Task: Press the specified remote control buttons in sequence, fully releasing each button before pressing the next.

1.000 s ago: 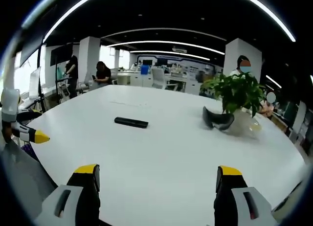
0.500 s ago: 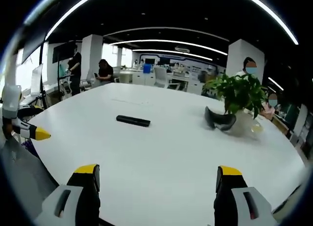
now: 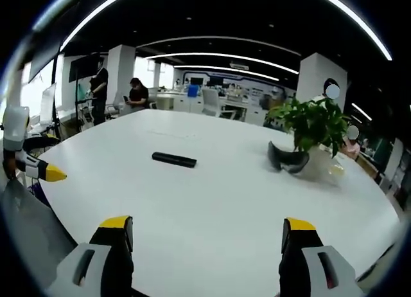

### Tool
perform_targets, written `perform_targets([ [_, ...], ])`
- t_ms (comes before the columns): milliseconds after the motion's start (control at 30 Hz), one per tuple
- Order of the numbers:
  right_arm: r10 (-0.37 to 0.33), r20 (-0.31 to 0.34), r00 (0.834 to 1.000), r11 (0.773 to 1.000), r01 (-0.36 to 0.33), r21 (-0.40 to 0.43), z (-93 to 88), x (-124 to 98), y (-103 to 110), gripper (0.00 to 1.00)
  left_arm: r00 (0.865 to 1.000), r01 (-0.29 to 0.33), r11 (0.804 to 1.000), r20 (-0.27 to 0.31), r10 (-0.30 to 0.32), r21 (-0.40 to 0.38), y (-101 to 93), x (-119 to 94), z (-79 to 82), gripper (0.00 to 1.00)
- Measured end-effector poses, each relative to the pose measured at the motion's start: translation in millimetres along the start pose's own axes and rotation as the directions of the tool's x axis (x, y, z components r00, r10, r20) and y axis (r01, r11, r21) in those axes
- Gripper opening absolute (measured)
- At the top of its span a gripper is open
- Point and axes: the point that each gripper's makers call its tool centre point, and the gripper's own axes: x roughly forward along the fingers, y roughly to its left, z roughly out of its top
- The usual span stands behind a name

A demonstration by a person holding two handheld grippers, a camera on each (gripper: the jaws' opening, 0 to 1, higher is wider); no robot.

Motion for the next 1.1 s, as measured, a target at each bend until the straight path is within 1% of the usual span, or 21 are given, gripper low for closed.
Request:
perform_targets([
  [100,0.003,-0.007,1.000,1.000,-0.003,-0.003,-1.2,0,1,0.96,1.000,0.007,1.000,0.018,-0.007,0.012,4.1,7,12.4,0.99],
  [167,0.004,-0.005,1.000,1.000,-0.004,-0.007,-0.6,0,1,0.96,0.999,0.016,1.000,0.031,-0.017,0.026,7.0,15,22.0,0.99],
  [300,0.009,-0.021,1.000,1.000,-0.009,-0.008,-3.3,1,3,0.96,0.998,0.030,0.997,0.050,-0.034,0.065,13.6,31,41.4,0.98],
  [433,0.010,-0.028,1.000,1.000,-0.011,-0.014,-4.7,2,3,0.96,0.995,0.061,0.992,0.072,-0.069,0.109,16.5,48,61.7,0.98],
  [567,0.012,-0.043,0.999,1.000,-0.012,-0.018,-7.4,3,3,0.95,0.991,0.080,0.986,0.091,-0.094,0.143,19.3,62,82.1,0.97],
  [600,0.013,-0.047,0.999,1.000,-0.014,-0.020,-7.9,3,4,0.95,0.991,0.081,0.986,0.092,-0.095,0.145,19.6,64,83.9,0.98],
  [633,0.012,-0.050,0.999,1.000,-0.013,-0.022,-8.4,3,4,0.95,0.990,0.084,0.984,0.095,-0.100,0.156,20.3,69,89.2,0.98],
  [700,0.013,-0.056,0.998,1.000,-0.014,-0.025,-9.9,4,4,0.95,0.990,0.097,0.980,0.089,-0.114,0.174,19.5,75,94.1,0.97],
  [767,0.015,-0.060,0.998,0.999,-0.016,-0.027,-10.6,4,5,0.94,0.988,0.109,0.975,0.082,-0.127,0.194,18.5,85,99.4,0.95],
  [833,0.012,-0.062,0.998,0.999,-0.014,-0.032,-10.7,4,4,0.94,0.986,0.142,0.968,0.058,-0.157,0.208,14.6,95,100.1,0.91],
  [867,0.012,-0.061,0.998,0.999,-0.014,-0.033,-10.7,4,4,0.94,0.985,0.161,0.960,0.028,-0.172,0.227,12.1,102,98.4,0.91],
  [1000,0.011,-0.062,0.998,0.999,-0.013,-0.033,-10.9,4,4,0.93,0.978,0.209,0.933,-0.037,-0.208,0.292,4.8,123,96.6,0.89],
  [1100,0.014,-0.072,0.997,0.999,-0.017,-0.035,-12.8,5,5,0.92,0.974,0.227,0.915,-0.065,-0.218,0.333,2.2,136,95.0,0.84],
])
